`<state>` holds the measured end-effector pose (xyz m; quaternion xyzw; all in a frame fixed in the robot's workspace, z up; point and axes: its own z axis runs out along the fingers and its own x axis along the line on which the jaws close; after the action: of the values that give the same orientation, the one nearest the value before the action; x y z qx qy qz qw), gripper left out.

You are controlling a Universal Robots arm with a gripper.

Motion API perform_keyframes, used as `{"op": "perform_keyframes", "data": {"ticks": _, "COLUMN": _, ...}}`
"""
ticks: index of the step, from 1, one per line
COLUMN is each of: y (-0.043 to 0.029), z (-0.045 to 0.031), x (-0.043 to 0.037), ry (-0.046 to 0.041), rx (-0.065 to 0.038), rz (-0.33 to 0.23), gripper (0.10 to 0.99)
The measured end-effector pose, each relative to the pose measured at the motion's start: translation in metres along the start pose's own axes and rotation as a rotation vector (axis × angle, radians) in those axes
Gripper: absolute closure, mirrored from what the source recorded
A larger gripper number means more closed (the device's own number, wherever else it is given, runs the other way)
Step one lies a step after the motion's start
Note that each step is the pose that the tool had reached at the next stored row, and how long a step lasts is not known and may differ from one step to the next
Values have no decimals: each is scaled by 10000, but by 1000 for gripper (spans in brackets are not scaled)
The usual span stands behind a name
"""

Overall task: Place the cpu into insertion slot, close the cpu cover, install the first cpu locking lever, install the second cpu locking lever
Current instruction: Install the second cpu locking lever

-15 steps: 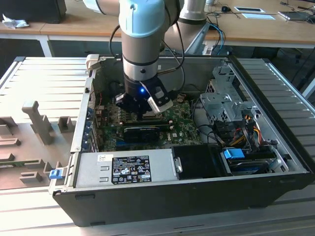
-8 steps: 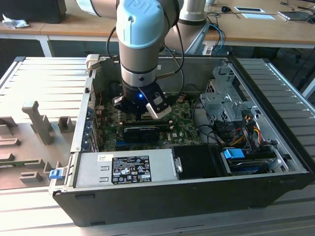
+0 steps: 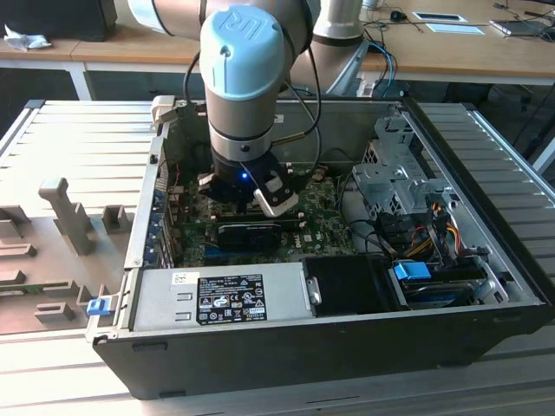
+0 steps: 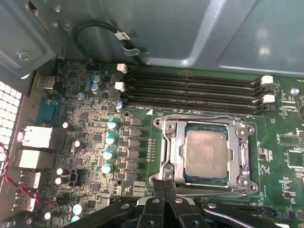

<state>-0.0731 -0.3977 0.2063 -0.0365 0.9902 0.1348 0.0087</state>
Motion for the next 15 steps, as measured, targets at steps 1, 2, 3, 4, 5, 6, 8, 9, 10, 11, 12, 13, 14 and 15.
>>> {"op": "perform_keyframes", "data": {"ticks": 1, "y": -2, "z": 9, "x": 2, "ry": -7, "rx": -37, "rz": -2, "gripper": 980}}
{"op": "perform_keyframes", "data": {"ticks": 2, "y": -5, "z": 19, "x": 3, "ry": -12, "rx": -72, "rz": -1, "gripper": 980}}
{"op": "perform_keyframes", "data": {"ticks": 3, "y": -8, "z": 30, "x": 4, "ry": -16, "rx": -99, "rz": 0, "gripper": 980}}
{"op": "perform_keyframes", "data": {"ticks": 4, "y": -11, "z": 40, "x": 5, "ry": -18, "rx": -131, "rz": 1, "gripper": 980}}
{"op": "perform_keyframes", "data": {"ticks": 5, "y": -13, "z": 47, "x": 5, "ry": -22, "rx": -157, "rz": -1, "gripper": 980}}
{"op": "perform_keyframes", "data": {"ticks": 6, "y": -16, "z": 57, "x": 5, "ry": -26, "rx": -190, "rz": -1, "gripper": 980}}
{"op": "perform_keyframes", "data": {"ticks": 8, "y": -22, "z": 79, "x": 7, "ry": -38, "rx": -287, "rz": -1, "gripper": 980}}
{"op": "perform_keyframes", "data": {"ticks": 9, "y": -23, "z": 84, "x": 9, "ry": -44, "rx": -344, "rz": -3, "gripper": 980}}
{"op": "perform_keyframes", "data": {"ticks": 10, "y": -24, "z": 87, "x": 12, "ry": -50, "rx": -408, "rz": -5, "gripper": 980}}
{"op": "perform_keyframes", "data": {"ticks": 11, "y": -24, "z": 91, "x": 17, "ry": -55, "rx": -453, "rz": -7, "gripper": 980}}
{"op": "perform_keyframes", "data": {"ticks": 12, "y": -26, "z": 105, "x": 40, "ry": -66, "rx": -528, "rz": -17, "gripper": 980}}
{"op": "perform_keyframes", "data": {"ticks": 13, "y": -27, "z": 111, "x": 61, "ry": -71, "rx": -566, "rz": -26, "gripper": 980}}
{"op": "perform_keyframes", "data": {"ticks": 14, "y": -27, "z": 114, "x": 68, "ry": -79, "rx": -583, "rz": -31, "gripper": 980}}
{"op": "perform_keyframes", "data": {"ticks": 15, "y": -19, "z": 80, "x": 68, "ry": -79, "rx": -581, "rz": -31, "gripper": 980}}
